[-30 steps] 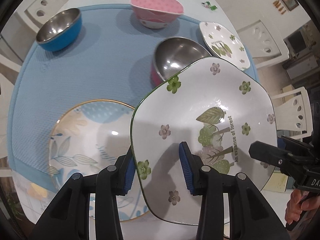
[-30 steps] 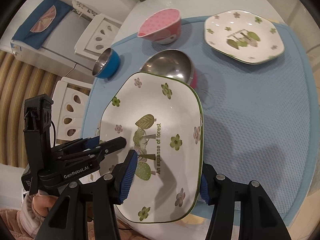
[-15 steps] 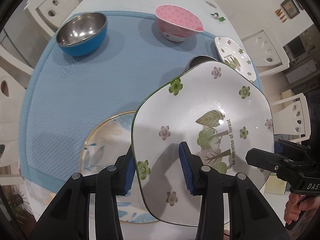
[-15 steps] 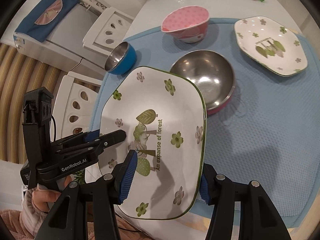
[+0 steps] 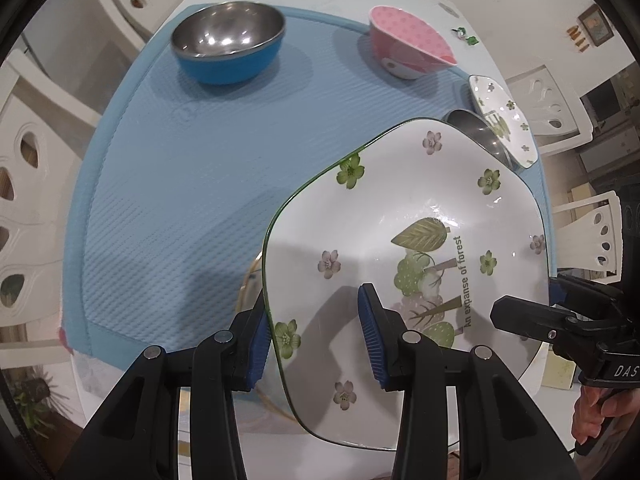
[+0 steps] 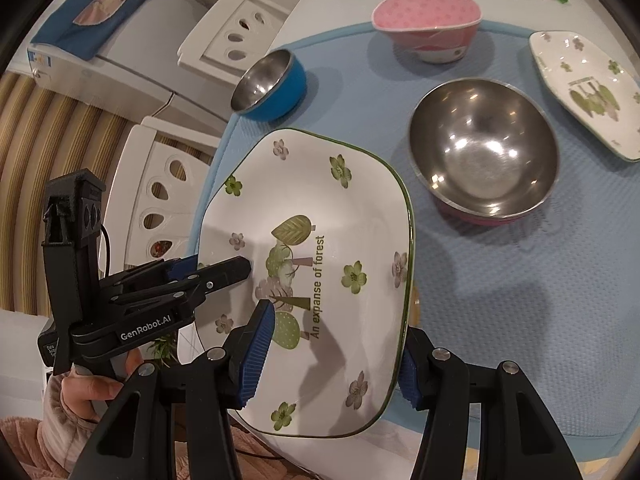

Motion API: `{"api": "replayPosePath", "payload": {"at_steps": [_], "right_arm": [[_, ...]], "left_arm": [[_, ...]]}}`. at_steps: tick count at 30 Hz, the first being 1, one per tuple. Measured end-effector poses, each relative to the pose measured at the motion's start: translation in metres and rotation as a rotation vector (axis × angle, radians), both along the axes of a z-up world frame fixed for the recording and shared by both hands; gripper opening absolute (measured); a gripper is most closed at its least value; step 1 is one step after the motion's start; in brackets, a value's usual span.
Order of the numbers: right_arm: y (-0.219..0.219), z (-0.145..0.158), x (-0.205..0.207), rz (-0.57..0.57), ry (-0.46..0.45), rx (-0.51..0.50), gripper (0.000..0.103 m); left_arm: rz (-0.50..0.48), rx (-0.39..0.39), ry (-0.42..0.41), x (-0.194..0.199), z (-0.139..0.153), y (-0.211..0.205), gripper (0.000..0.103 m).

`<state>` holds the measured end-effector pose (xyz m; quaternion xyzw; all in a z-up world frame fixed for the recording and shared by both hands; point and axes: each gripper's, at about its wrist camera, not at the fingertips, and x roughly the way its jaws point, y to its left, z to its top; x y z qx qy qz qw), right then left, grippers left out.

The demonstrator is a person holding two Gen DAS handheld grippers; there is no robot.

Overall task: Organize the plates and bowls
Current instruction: 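Carry the square leaf plate with the left tool over the Sunflower plate, then lower the square plate onto the Sunflower plate and open the left tool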

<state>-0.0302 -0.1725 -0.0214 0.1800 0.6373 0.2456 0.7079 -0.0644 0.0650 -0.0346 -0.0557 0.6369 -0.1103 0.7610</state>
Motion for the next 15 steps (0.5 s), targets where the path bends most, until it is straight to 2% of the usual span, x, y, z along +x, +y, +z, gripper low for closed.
{"api": "replayPosePath", "payload": {"at_steps": [15], "right_arm": [[0.020,-0.045,-0.016,0.016,0.106,-0.028,0.054]], "left_arm": [[-0.036,0.024,0.075,-0.003,-0.031,0.017,0.037]]}}
